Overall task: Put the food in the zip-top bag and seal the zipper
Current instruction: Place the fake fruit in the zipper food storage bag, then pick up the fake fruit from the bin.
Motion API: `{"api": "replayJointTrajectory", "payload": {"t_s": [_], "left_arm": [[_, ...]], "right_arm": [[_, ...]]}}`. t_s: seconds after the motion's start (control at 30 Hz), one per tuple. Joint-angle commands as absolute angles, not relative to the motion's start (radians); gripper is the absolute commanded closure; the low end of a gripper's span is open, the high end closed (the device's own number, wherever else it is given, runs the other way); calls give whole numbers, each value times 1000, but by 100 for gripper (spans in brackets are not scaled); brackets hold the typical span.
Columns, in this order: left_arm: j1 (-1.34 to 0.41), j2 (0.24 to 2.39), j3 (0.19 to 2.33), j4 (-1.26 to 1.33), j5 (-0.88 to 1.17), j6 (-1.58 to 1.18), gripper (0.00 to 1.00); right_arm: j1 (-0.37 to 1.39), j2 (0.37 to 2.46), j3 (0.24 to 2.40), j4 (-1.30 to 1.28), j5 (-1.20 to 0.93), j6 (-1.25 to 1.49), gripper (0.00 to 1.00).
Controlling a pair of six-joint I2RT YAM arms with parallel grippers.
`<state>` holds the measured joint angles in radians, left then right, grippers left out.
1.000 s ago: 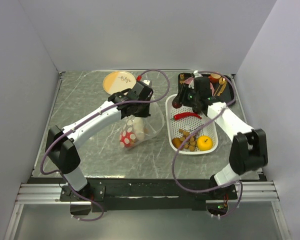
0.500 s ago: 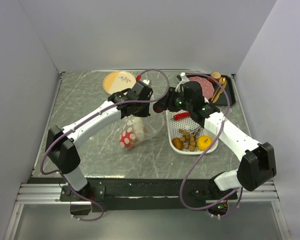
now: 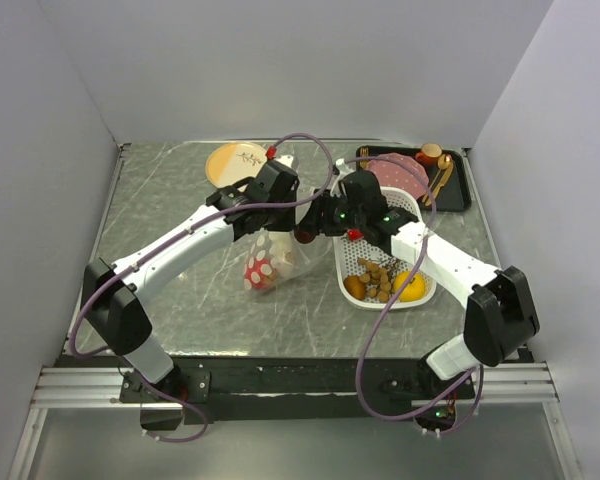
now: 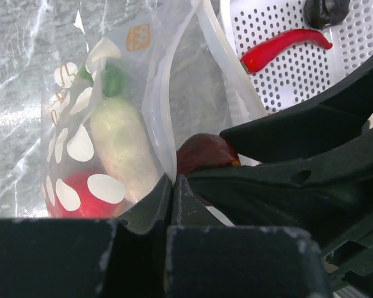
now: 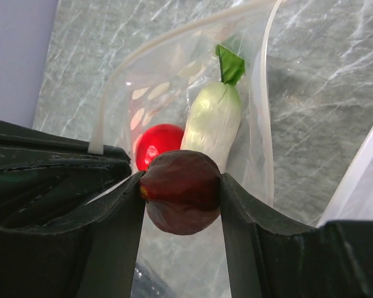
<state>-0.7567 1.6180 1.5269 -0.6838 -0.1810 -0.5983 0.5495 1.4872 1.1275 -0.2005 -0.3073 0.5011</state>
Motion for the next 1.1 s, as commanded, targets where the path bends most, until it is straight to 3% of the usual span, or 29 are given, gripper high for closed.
{"api": "replayJointTrajectory", "payload": {"t_s": [0.0, 0.03, 0.07, 0.1, 0.13, 0.2, 0.27, 0.5, 0.7, 1.07], "left_arm": [[-753, 1568, 1529, -650, -192, -606, 99], [-753, 1568, 1531, -652, -195, -606, 99], [-752, 1566, 1529, -652, -193, -606, 99], [-752, 1566, 1531, -650, -190, -606, 99], [-750, 1566, 1531, -650, -190, -606, 99], [-752, 1566, 1529, -652, -190, -606, 99], [-750, 1565, 1526, -652, -195, -606, 99], [-742, 1557, 1523, -657, -193, -601, 99], [-741, 1562, 1522, -655, -189, -598, 99], [-738, 1551, 1519, -647, -176, -574, 99]], "right_arm": [[549, 1447, 1146, -160, -279, 499, 46], [549, 1439, 1146, -163, -278, 497, 45], [548, 1436, 1150, -167, -273, 494, 38], [548, 1434, 1161, -182, -259, 489, 23], [548, 1436, 1169, -196, -258, 479, 18], [549, 1431, 1184, -225, -226, 465, 19], [545, 1417, 1180, -230, -201, 454, 13], [480, 1322, 1129, -290, 32, 520, 12], [322, 1350, 1092, -334, 101, 558, 12], [206, 1581, 1192, -347, 270, 488, 11]]}}
